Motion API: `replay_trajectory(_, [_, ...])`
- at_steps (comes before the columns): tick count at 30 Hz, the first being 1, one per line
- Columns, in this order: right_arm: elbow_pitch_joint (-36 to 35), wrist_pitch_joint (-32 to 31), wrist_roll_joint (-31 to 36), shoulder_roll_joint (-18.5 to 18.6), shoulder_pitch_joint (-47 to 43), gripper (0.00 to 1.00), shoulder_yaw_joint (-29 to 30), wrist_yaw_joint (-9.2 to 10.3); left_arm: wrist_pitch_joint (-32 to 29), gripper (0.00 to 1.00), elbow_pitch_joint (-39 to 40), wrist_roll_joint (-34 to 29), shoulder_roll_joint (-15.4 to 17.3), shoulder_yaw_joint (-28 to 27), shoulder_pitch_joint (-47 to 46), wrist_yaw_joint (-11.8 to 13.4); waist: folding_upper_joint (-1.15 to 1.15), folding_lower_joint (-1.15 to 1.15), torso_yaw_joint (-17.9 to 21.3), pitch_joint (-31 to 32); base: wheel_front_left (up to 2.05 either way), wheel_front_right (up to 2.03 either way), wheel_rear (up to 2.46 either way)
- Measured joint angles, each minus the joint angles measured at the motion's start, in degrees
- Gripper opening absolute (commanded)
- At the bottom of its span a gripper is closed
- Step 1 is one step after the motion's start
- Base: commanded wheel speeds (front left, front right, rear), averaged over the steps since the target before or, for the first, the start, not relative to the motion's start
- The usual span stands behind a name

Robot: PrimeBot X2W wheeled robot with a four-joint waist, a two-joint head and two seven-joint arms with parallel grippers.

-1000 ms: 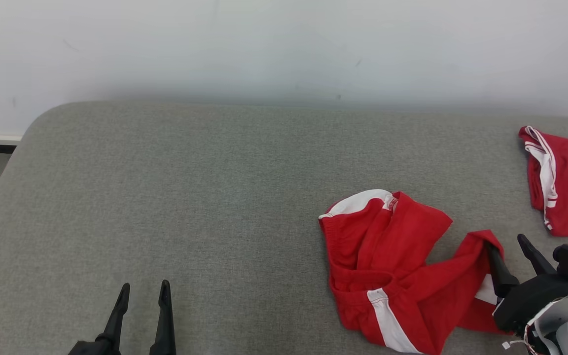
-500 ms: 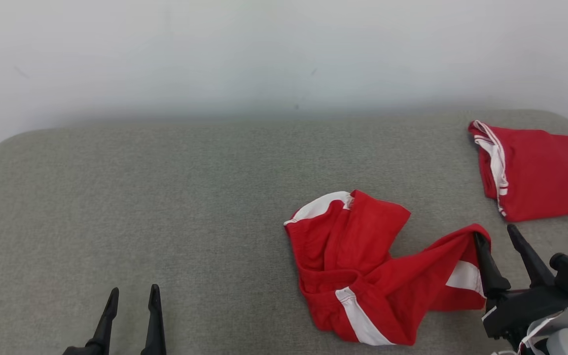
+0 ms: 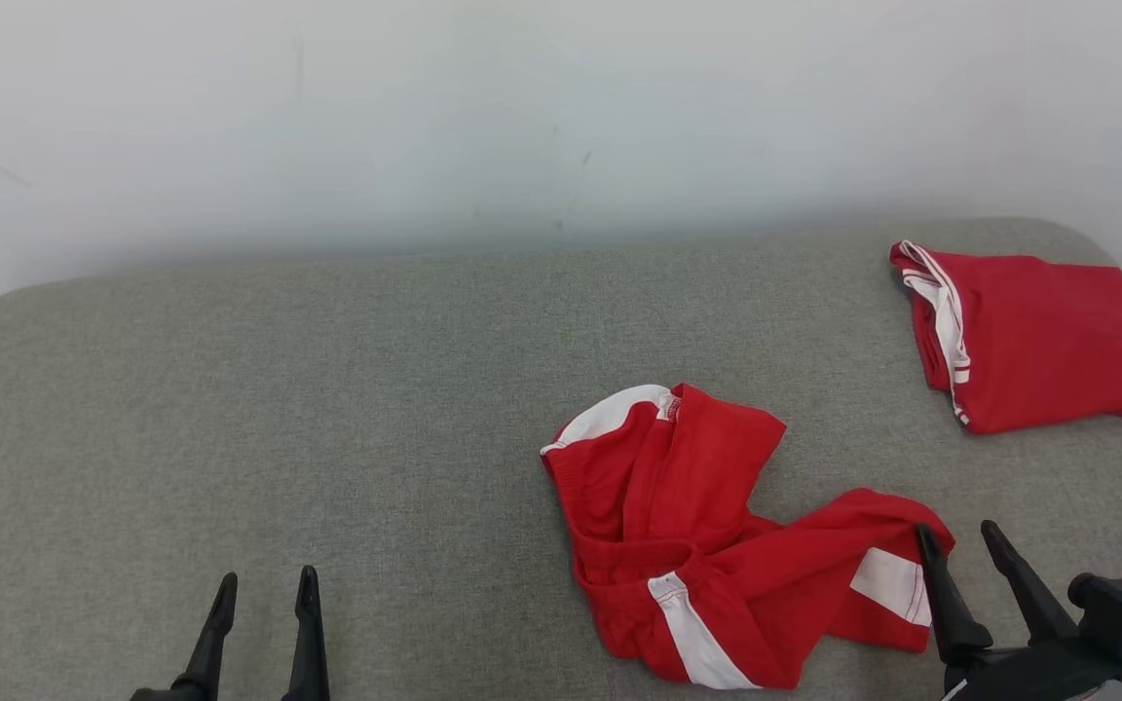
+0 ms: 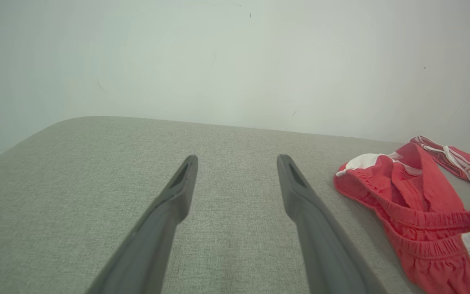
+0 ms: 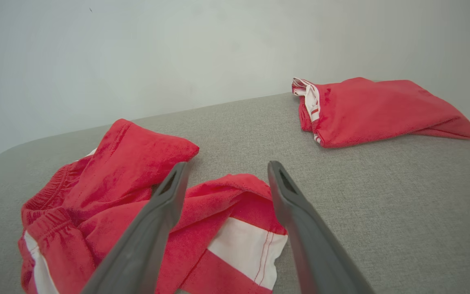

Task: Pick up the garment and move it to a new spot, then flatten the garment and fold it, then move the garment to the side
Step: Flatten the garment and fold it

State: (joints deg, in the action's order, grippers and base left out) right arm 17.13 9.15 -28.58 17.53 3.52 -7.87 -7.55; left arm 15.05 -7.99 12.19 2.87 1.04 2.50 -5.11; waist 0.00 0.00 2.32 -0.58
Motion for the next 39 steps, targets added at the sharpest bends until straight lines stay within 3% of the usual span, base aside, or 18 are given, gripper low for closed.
replay_trajectory(20, [-15.90, 5.52, 8.79, -6.56, -8.55, 1.00, 7.00, 0.00, 0.00, 1.00, 1.79, -1.71, 0.03, -1.56, 2.10, -0.40, 0.00, 0.00, -0.04, 1.60, 0.00, 0.00, 0.00])
replay_trajectory(30, [-17.24, 5.77, 11.62, -8.62, -10.59, 1.00, 7.44, 0.00, 0.00, 1.00, 3.72, -2.89, 0.36, -3.26, 3.19, -0.78, 0.00, 0.00, -0.79, 1.40, 0.00, 0.00, 0.00])
replay_trajectory(34, [-17.11, 5.78, 11.72, -8.70, -10.37, 1.00, 7.05, 0.00, 0.00, 1.00, 3.54, -2.97, 0.37, -0.80, 2.79, -1.41, 0.00, 0.00, -0.57, 0.94, 0.00, 0.00, 0.00])
replay_trajectory(39, [-16.45, 5.82, 11.71, -8.54, -9.40, 1.00, 6.21, 0.00, 0.00, 1.00, 1.13, -3.21, 0.80, 7.20, -1.42, -2.02, 0.00, 0.00, 0.36, 0.13, 0.00, 0.00, 0.00])
